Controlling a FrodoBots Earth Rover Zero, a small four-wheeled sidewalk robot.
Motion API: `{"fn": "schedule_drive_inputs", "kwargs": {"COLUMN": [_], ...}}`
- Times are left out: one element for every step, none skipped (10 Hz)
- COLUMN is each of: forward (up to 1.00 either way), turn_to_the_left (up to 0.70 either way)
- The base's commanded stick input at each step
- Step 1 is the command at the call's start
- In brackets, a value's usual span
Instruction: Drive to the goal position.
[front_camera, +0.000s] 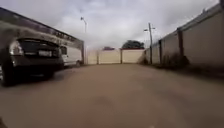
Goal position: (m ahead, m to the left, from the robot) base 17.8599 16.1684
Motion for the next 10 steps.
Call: {"fn": "schedule_drive_inputs", "kwargs": {"forward": [0.7,0.7,0.7,0.7,0.7,0.7,0.7,0.7,0.7,0.7], "turn_to_the_left": [0.0,0.0,0.0,0.04,-0.2,-0.29,0.07,0.05,0.0,0.0]}}
